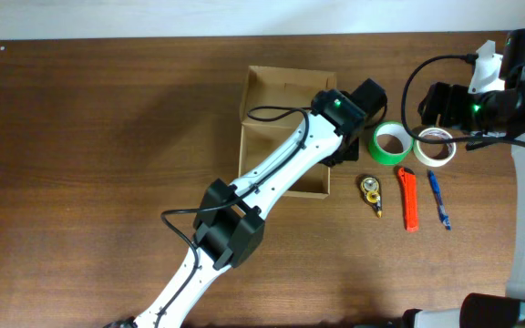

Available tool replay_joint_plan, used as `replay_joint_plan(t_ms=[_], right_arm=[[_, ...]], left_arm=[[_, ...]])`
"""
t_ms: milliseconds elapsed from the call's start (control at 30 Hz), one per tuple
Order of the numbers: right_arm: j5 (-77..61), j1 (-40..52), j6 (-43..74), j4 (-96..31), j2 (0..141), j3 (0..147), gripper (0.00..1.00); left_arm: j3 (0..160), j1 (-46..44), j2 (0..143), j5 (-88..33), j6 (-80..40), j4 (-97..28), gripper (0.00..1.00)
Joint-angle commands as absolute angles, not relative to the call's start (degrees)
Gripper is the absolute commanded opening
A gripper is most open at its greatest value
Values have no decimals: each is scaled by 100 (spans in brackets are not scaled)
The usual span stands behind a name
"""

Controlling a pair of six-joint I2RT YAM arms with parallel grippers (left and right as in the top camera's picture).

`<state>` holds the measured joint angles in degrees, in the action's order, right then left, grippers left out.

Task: Pack container
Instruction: 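Drag the box with the left gripper to the table center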

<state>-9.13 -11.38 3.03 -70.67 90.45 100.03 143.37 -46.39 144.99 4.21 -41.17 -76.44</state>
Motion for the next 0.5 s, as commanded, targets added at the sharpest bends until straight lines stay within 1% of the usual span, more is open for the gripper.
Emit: replay_joint_plan(t_ms=[0,133,167,233,267,300,333,367,467], right_arm=[[-1015,-1166,353,-7059,9050,10116,94],[-1033,-1166,351,-7052,9050,10116,95],[-1033,-1166,351,-7052,9050,10116,95],[-1033,-1166,351,-7052,9050,10116,94],[-1031,-1166,351,-7052,9050,10116,95],[-1033,-1166,351,-7050,9050,10116,95],[-1031,-1166,351,-7050,9050,10116,95],[-1031,-1166,351,-7050,9050,10116,95],[-1028,-1166,349,-7050,9050,10116,95]], left_arm=[[14405,-4497,14722,370,-3981,-7564,1],[14405,-4442,14722,364,-3957,-7555,2],[14407,-4445,14722,366,-3935,-7553,5],[14405,-4445,14722,377,-3833,-7535,31],[14407,-4445,14722,388,-3776,-7518,51],[14407,-4445,14722,392,-3734,-7500,65],[14407,-4445,14722,390,-3723,-7498,73],[14407,-4445,14722,390,-3721,-7500,77],[14411,-4445,14722,395,-3651,-7505,77]])
